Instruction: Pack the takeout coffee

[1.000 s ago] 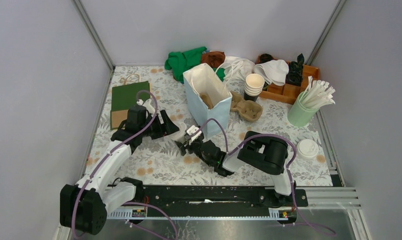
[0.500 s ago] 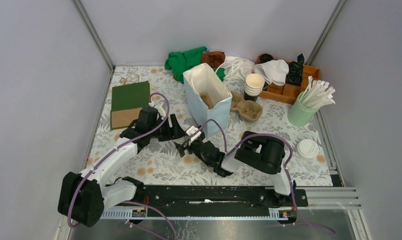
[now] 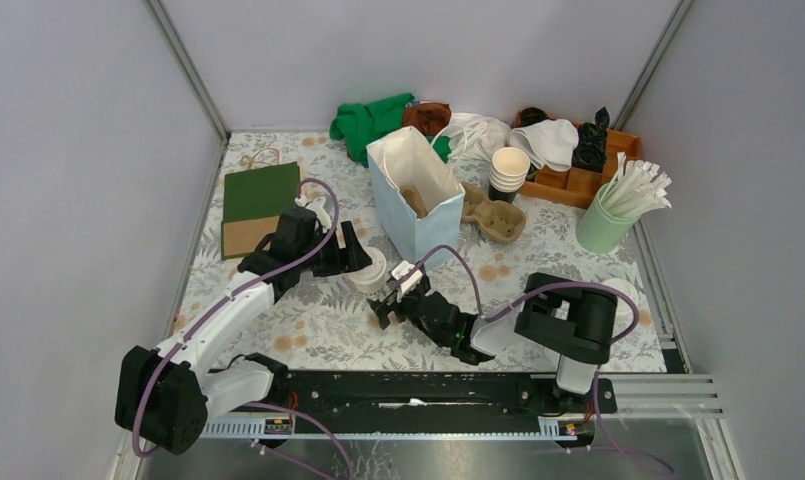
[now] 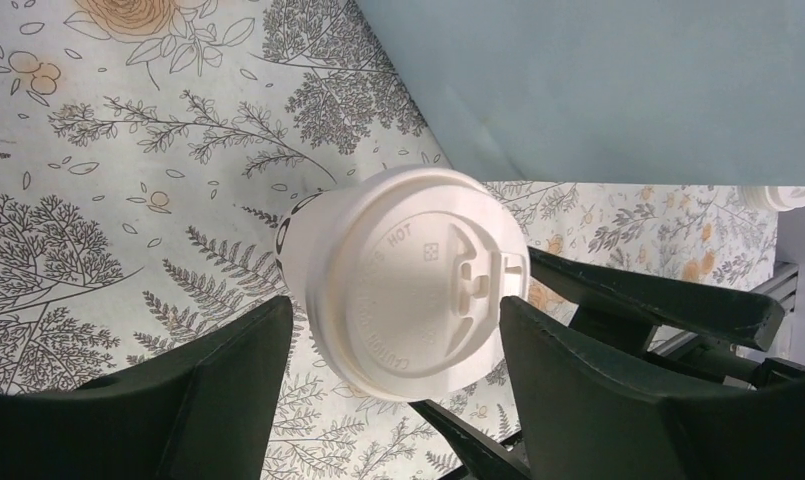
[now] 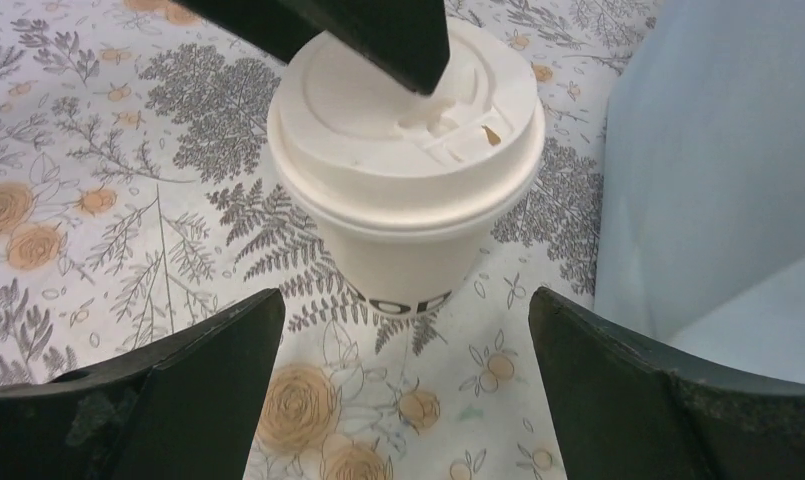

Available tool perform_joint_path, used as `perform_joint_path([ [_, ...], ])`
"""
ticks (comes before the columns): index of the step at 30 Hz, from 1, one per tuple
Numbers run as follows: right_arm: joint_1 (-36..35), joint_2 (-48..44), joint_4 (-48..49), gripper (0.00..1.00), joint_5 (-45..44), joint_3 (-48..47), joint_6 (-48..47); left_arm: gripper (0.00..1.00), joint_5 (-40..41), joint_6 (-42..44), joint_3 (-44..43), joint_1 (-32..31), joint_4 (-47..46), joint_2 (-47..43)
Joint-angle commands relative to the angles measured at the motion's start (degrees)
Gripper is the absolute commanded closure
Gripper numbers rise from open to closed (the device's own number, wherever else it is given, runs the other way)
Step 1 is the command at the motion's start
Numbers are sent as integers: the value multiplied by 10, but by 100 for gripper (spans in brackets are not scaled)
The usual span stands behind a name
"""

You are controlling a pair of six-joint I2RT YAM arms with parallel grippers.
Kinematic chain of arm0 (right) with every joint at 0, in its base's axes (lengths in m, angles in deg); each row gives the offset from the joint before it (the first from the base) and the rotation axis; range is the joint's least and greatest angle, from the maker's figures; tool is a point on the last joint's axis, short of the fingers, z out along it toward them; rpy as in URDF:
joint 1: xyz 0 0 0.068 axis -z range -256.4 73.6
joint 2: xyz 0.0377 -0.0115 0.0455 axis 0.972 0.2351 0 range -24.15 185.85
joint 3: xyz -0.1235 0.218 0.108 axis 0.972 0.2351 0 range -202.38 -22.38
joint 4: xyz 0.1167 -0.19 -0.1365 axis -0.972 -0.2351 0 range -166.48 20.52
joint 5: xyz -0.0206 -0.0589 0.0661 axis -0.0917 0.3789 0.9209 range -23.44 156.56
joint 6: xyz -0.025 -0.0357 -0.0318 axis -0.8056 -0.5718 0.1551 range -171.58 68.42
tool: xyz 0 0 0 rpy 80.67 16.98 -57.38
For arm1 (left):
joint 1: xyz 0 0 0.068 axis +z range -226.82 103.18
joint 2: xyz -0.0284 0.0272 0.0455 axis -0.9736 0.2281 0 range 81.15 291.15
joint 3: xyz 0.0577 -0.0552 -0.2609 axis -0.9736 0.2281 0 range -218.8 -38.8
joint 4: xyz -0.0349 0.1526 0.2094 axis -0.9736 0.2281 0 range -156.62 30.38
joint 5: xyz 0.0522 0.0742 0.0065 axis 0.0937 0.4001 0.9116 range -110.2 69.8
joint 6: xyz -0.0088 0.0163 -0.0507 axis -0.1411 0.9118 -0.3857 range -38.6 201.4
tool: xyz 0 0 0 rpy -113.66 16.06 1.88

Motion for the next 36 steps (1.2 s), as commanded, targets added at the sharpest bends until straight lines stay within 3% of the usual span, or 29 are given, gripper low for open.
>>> perform_joint_path([
  [1, -14, -80, -65, 0, -16, 22, 29, 17, 13, 13, -42, 0, 11, -26],
  [4, -15, -137, -132, 0, -4, 25, 37, 13, 30, 30, -69, 8, 37, -45],
  [10, -15, -233, -382, 0, 37, -52, 52, 12, 1, 50, -73, 78, 47, -58],
  [16, -13, -245, -607, 0, 17, -191, 99, 18, -3, 18, -49, 134, 12, -92],
  [22, 5, -181, -797, 0, 35, -354, 136, 21, -78, -1, -24, 217, -13, -98],
  [29, 29, -72, -957, 0, 63, -528, 169, 20, -112, -33, 1, 241, -47, -98],
  [33, 29, -22, -1006, 0, 54, -599, 168, 5, -84, -52, 15, 251, -50, -118],
  [36, 29, 16, -1034, 0, 51, -641, 165, 1, -70, -51, 16, 257, -47, -134],
])
